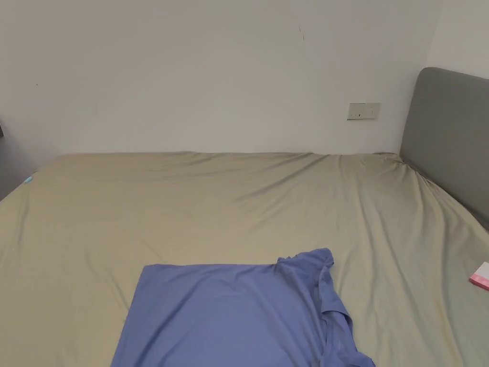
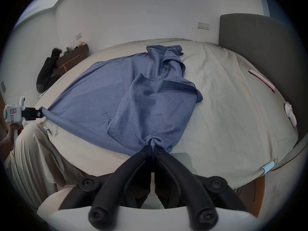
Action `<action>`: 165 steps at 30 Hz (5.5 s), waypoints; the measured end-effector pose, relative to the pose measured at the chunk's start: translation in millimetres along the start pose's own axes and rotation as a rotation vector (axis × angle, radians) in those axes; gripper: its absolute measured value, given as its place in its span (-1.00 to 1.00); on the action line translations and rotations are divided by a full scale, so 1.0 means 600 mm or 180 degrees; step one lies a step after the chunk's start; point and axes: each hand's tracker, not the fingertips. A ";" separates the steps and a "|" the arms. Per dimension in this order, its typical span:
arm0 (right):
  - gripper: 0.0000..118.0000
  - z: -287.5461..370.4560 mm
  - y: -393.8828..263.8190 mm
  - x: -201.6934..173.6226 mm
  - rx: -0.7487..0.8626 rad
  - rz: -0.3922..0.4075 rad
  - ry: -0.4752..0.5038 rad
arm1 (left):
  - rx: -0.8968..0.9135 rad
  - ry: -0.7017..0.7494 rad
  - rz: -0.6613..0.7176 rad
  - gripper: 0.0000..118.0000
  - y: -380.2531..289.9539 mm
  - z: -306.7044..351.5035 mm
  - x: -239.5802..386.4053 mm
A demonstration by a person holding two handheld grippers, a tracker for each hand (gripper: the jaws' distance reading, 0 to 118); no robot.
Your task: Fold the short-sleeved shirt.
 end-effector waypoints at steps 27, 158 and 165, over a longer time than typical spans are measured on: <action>0.71 0.155 -0.019 0.015 0.0955 -0.0233 -0.0531 | 0.0544 0.0004 0.0093 0.94 -0.023 0.069 -0.028; -0.94 -0.459 0.647 0.193 -0.1172 -0.0171 -0.0347 | -0.0028 -0.0487 -0.0335 -0.96 0.626 -0.395 0.171; -0.94 -0.349 0.639 0.175 -0.0493 0.0093 -0.0351 | 0.0206 -0.0407 -0.0280 -0.96 0.637 -0.341 0.156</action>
